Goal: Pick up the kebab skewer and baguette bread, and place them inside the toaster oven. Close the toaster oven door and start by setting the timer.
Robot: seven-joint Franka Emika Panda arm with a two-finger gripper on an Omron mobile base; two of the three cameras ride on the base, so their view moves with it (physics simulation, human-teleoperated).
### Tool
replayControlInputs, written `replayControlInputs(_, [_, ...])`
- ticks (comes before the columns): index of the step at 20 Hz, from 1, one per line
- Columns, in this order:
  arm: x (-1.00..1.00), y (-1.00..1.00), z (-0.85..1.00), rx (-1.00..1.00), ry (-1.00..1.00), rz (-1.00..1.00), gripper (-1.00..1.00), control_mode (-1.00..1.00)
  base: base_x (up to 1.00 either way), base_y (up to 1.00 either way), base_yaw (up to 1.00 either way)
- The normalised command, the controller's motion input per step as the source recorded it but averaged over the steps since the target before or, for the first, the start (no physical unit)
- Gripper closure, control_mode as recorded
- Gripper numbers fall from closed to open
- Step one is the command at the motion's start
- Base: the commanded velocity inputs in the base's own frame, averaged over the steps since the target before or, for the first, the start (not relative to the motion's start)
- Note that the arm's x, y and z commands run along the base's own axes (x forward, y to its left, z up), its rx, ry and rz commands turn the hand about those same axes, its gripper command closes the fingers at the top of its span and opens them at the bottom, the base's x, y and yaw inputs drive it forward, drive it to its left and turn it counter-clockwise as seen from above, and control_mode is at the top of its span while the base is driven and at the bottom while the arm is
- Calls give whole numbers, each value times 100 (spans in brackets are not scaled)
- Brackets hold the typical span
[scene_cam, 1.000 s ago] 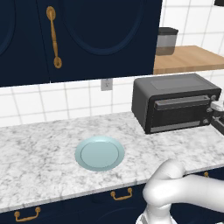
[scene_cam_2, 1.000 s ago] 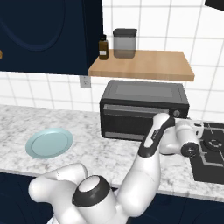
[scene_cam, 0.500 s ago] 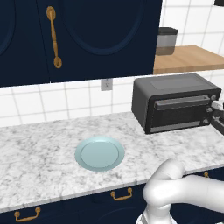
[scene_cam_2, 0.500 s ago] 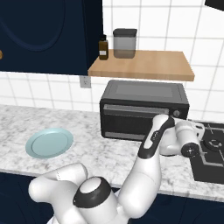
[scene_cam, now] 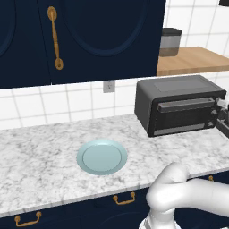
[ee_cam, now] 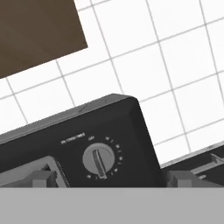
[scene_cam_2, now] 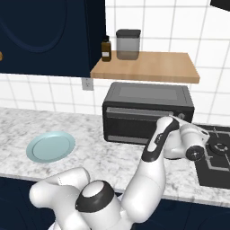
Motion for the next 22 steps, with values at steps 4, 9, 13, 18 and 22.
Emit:
replayControlInputs(4, [0, 0, 0, 13, 0, 0, -100, -100, 0, 0, 0])
replayControlInputs(9, [0, 0, -1, 16, 0, 0, -100, -100, 0, 0, 0])
replayControlInputs(13, [6, 6, -1, 10, 0, 0, -100, -100, 0, 0, 0])
replayControlInputs(18, [21, 7, 0, 1, 0, 0, -100, -100, 0, 0, 0])
replayControlInputs(22, [32, 16, 0, 0, 0, 0, -100, -100, 0, 0, 0])
